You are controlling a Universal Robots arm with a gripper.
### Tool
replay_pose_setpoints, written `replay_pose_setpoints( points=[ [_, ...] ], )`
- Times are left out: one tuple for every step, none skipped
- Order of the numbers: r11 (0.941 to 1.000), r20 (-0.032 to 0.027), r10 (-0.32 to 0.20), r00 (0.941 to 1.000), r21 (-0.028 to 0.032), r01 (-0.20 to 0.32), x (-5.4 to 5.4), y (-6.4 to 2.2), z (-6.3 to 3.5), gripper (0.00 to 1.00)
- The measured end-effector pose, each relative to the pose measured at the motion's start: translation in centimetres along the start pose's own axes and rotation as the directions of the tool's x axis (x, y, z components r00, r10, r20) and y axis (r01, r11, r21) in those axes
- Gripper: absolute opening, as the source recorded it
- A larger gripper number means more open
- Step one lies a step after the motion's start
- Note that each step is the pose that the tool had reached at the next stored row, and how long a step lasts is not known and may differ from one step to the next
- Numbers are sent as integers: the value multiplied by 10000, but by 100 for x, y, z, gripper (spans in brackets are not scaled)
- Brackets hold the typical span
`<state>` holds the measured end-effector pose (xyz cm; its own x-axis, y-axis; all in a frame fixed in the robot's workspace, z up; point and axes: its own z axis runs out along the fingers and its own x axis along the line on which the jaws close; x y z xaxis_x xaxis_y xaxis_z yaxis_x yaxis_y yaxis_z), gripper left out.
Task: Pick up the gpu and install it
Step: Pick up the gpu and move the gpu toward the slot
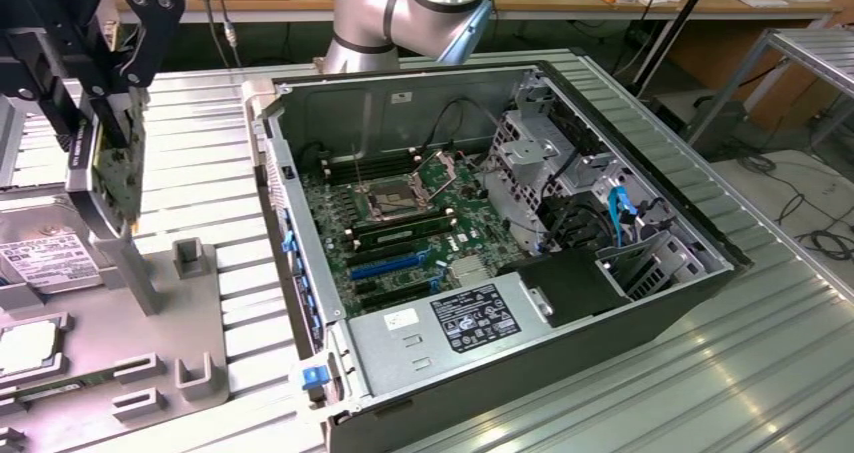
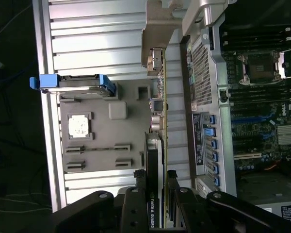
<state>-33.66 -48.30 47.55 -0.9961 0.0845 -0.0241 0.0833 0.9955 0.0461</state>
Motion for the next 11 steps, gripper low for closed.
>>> replay_pose_setpoints(
  points=[
    [10000, 1, 0, 10000, 0, 0, -10, 1, 0, 27],
    [10000, 1, 0, 10000, -1, 0, -18, 1, 1, 27],
    [10000, 0, -1, 10000, 0, 1, -27, 2, 1, 27],
    [10000, 1, 0, 10000, 0, 0, -36, 3, 1, 27],
    [10000, 1, 0, 10000, -1, 0, -49, 4, 2, 27],
    [10000, 1, 0, 10000, 0, 0, -61, 5, 2, 27],
    [10000, 0, 0, 10000, 0, 0, -68, 6, 2, 27],
    [10000, 1, 0, 10000, -1, 0, -76, 6, 3, 27],
    [10000, 1, 0, 10000, 0, 0, -82, 7, 3, 27],
    [10000, 1, 0, 10000, -1, 0, -90, 7, 3, 27],
    [10000, 1, 0, 10000, 0, 0, -100, 8, 3, 27]
  ],
)
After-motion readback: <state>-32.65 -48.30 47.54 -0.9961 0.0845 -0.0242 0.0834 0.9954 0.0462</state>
